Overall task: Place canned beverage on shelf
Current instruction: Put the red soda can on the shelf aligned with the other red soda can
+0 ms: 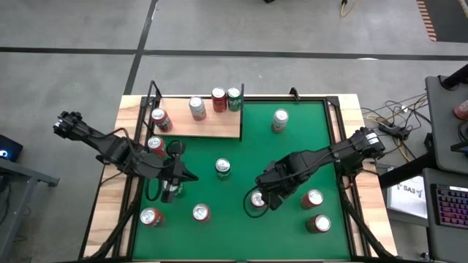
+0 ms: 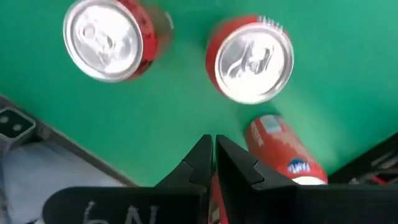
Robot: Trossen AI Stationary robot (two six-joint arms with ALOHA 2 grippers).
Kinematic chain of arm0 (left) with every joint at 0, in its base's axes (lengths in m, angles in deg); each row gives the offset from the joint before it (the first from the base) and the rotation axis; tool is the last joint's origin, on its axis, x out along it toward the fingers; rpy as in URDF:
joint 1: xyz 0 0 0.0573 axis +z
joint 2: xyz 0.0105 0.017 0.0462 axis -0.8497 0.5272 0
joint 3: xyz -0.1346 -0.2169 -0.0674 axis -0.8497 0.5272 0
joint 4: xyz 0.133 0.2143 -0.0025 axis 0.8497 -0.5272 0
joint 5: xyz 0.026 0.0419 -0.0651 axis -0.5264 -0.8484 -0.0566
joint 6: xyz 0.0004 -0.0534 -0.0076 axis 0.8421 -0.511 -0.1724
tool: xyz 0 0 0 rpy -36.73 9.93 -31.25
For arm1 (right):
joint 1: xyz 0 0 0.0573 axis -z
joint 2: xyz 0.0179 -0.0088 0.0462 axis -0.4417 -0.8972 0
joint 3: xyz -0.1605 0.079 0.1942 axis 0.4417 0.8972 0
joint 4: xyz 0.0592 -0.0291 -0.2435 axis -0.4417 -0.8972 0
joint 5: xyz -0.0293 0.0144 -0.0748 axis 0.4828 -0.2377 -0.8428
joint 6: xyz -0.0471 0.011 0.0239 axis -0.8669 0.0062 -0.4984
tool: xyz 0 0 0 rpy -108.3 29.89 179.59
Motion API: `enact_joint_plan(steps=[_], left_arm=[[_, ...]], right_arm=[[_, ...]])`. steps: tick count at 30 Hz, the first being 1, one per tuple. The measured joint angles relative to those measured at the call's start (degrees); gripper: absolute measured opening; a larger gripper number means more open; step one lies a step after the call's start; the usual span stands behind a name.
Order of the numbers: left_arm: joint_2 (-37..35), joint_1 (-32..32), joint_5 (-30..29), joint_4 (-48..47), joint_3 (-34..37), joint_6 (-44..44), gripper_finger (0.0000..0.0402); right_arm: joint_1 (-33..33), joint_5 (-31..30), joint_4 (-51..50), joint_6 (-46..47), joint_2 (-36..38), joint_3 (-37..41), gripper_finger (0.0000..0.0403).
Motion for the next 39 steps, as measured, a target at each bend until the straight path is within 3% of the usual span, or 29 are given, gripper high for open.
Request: enact_joint_plan(steps=[5, 9, 20, 25, 29, 39], left_arm=[[-0.24, 0.0, -0.66, 0.02, 0.0, 1.0, 0.0], [-0.24, 0.0, -1.49, 0.04, 0.0, 1.7, 0.0], [-0.24, 0.0, -2.49, 0.17, 0.0, 1.73, 0.0], [-0.24, 0.0, -2.5, 0.14, 0.0, 1.73, 0.0], [-0.24, 0.0, -2.51, 0.13, 0.0, 1.73, 0.0], [-0.24, 0.02, -2.56, 0.13, 0.0, 1.73, 0.0]], right_arm=[[0.03, -3.73, 0.67, 0.28, -0.02, 0.03, 0.0017], [0.17, -3.77, 0.67, 0.28, -0.02, 0.03, 0.005], [0.4, -6.28, 0.52, 0.83, -0.09, 0.13, 0.0266], [0.4, -7.44, 0.33, 1.78, -0.09, 1.34, 0.033], [0.4, -7.43, 0.39, 2.41, -0.09, 3.44, 0.0354], [0.4, -8.32, 2.56, 3.04, -0.15, 9.94, 0.0356]])
